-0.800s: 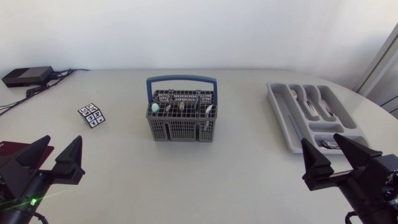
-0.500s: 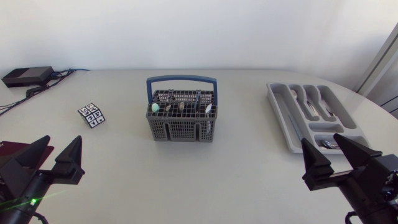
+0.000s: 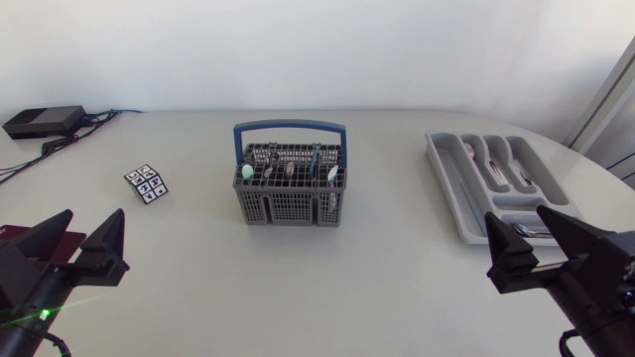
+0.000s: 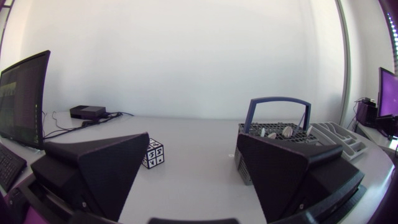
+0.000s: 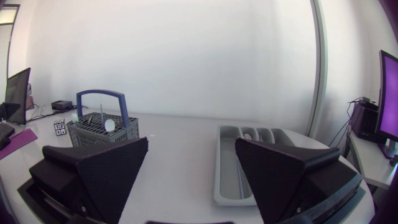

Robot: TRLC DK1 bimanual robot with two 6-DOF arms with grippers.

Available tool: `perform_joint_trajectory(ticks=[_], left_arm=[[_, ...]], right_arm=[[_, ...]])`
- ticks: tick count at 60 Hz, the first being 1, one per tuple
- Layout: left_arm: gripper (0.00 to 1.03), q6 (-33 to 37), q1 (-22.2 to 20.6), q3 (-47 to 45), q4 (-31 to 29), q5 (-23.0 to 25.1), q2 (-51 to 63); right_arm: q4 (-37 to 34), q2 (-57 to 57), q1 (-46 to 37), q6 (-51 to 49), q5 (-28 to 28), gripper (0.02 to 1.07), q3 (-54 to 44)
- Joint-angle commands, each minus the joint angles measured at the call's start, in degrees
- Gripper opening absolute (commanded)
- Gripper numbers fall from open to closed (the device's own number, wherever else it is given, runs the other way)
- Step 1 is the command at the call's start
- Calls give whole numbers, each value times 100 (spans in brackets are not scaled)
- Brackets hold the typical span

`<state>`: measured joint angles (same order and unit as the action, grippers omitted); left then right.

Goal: Transfer all utensils from the basket to the drawer tray.

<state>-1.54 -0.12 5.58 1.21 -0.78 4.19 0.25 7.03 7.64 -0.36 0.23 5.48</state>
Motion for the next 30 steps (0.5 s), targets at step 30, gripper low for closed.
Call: perform_joint_trajectory(ticks=[30], left_arm=[[96, -180, -1025, 2456, -631, -722, 3317]], right_arm=[[115, 2356, 774, 291, 417, 103, 1421]])
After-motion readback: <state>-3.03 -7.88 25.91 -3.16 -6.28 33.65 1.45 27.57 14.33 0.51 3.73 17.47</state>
